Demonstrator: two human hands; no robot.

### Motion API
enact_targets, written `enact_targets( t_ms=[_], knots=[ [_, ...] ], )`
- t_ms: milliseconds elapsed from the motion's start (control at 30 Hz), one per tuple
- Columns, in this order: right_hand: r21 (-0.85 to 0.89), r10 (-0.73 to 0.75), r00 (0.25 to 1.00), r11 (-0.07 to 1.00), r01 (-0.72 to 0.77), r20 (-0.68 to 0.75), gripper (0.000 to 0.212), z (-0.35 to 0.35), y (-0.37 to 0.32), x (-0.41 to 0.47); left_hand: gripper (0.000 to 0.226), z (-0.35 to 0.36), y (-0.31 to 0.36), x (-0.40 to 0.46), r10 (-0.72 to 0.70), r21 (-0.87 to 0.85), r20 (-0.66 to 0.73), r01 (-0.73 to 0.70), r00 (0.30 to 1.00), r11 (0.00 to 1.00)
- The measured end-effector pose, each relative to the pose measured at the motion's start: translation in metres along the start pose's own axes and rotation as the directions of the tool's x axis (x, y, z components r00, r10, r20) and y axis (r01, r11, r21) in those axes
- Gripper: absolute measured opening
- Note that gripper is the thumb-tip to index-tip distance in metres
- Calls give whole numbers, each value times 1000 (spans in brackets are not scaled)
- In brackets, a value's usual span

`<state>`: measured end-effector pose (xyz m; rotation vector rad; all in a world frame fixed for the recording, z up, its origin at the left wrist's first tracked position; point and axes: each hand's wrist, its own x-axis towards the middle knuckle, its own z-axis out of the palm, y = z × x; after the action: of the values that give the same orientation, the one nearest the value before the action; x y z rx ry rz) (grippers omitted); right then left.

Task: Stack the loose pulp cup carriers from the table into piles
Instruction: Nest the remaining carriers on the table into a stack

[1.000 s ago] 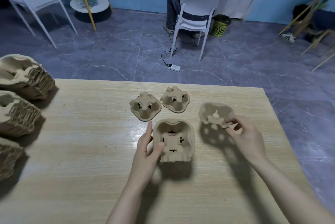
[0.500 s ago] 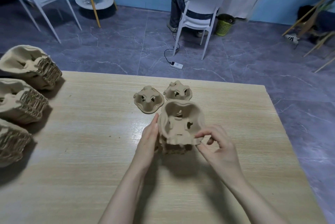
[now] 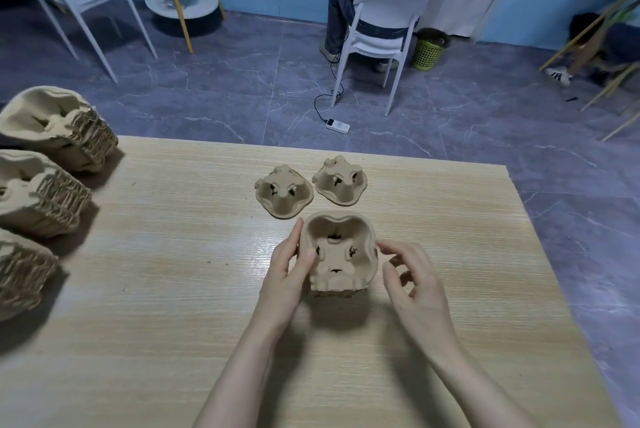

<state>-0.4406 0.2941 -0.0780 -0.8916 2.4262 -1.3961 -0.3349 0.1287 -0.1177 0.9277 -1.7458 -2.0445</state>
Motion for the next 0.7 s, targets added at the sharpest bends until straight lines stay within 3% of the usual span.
enact_targets(
  t_ms=[100,200,233,400,700],
  knots=[
    [110,244,966,961,-253,86,41,0,-1,10,65,1,0,2,3,-16,-15,-4,1000,1000],
    [209,436,842,834,-511,319,71,5,2,19,71,4,1,6,-2,-71,-13,1,1000,997],
    [254,451,810,790,-557,374,71,8,2,21,69,4,2,7,-2,-89,-3,2,1000,996],
    [306,420,809,772,-557,412,43,21,-2,24,62,0,0,6,27,-100,-26,-30,999,995],
    [262,322,749,797,-545,579,56,52,-16,34,48,-32,2,-7,93,-168,-296,-148,951,975]
  ],
)
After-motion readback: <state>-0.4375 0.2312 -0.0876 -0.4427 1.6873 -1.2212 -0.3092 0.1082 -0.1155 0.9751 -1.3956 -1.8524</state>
